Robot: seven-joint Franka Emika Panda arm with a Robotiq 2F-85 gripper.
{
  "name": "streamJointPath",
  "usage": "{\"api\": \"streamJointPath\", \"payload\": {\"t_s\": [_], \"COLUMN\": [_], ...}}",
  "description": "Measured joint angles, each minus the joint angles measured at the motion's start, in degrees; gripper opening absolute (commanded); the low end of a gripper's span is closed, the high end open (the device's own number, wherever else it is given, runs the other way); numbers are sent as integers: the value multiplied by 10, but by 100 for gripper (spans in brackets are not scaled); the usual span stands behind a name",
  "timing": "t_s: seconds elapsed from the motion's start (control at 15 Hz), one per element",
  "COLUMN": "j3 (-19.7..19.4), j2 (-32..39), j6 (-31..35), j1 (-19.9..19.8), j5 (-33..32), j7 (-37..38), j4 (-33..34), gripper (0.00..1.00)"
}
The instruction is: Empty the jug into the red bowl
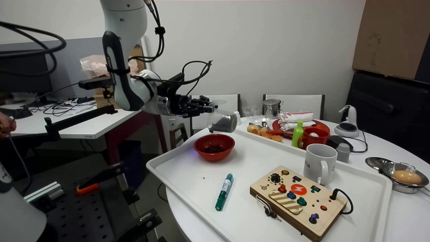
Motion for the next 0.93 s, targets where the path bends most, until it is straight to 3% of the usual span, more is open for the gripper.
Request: {"api": "streamJointPath", "payload": {"t_s": [0.93], "j3": [-6], "j2": [4], "j6": [-29], "j1": [2], "j5": [-38], "j7": [0], "j4": [0], "gripper": [7]}}
